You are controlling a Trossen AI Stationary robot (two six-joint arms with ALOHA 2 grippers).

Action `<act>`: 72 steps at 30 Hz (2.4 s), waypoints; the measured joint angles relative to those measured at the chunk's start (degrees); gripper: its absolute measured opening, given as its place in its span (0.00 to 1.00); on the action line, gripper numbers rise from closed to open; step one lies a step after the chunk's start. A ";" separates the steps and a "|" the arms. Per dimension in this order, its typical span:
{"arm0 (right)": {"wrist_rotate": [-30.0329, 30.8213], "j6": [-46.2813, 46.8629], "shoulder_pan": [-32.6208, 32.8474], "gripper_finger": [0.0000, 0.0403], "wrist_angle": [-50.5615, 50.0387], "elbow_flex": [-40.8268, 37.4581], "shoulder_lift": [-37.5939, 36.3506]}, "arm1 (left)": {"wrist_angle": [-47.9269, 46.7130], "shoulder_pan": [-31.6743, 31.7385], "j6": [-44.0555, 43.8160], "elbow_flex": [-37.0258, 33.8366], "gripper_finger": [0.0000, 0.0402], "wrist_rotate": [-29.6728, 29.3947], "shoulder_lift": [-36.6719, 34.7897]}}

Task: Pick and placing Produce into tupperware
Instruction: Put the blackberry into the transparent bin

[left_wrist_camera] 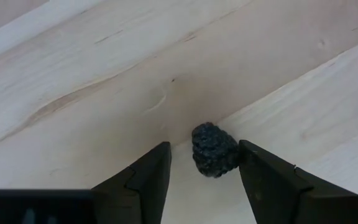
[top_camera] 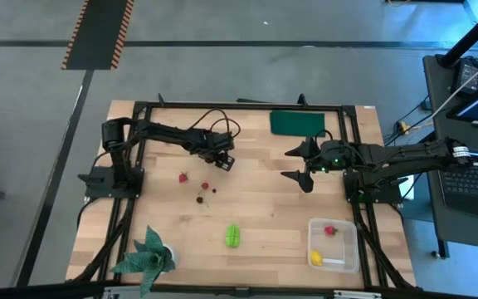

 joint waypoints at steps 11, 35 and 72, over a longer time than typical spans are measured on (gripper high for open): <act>0.00 0.09 0.00 0.94 -0.02 0.00 0.00 | -0.45 0.07 0.42 1.63 0.38 -0.14 0.22; -0.02 0.11 0.01 0.94 -0.07 0.00 0.00 | -3.07 0.05 0.55 1.82 0.38 2.89 0.14; -0.07 1.59 0.00 0.94 -0.50 0.00 0.00 | -0.57 -0.20 4.65 1.50 0.24 8.36 -2.08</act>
